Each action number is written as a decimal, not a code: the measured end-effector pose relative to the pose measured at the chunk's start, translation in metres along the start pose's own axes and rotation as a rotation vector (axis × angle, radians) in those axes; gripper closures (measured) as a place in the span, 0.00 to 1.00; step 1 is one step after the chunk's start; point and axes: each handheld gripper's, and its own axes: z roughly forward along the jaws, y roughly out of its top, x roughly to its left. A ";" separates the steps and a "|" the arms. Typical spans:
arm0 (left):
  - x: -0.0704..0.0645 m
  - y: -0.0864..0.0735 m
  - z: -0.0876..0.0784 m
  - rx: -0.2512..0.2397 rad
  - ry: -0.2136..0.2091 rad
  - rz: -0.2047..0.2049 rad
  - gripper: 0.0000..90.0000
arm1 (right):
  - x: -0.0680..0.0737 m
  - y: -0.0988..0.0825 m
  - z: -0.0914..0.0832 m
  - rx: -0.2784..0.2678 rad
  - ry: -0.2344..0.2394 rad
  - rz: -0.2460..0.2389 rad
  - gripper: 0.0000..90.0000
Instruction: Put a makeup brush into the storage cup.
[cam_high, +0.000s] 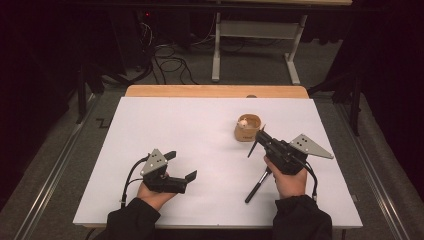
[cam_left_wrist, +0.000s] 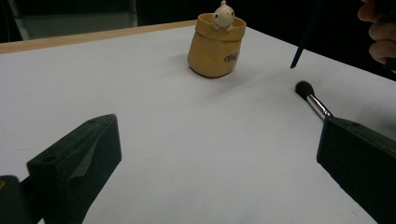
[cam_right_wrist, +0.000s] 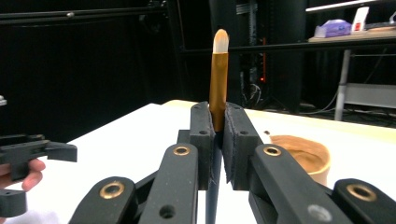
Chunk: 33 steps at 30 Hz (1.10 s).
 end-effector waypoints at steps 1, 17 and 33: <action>0.000 0.000 0.000 0.000 0.000 0.000 0.01 | -0.002 0.000 -0.001 -0.002 -0.005 0.001 0.94; -0.001 0.000 0.000 0.000 0.006 0.009 0.01 | -0.018 0.000 -0.009 -0.012 -0.095 -0.037 0.94; -0.001 0.000 0.000 0.004 0.010 0.015 0.01 | -0.024 0.009 -0.009 -0.034 -0.122 -0.042 0.94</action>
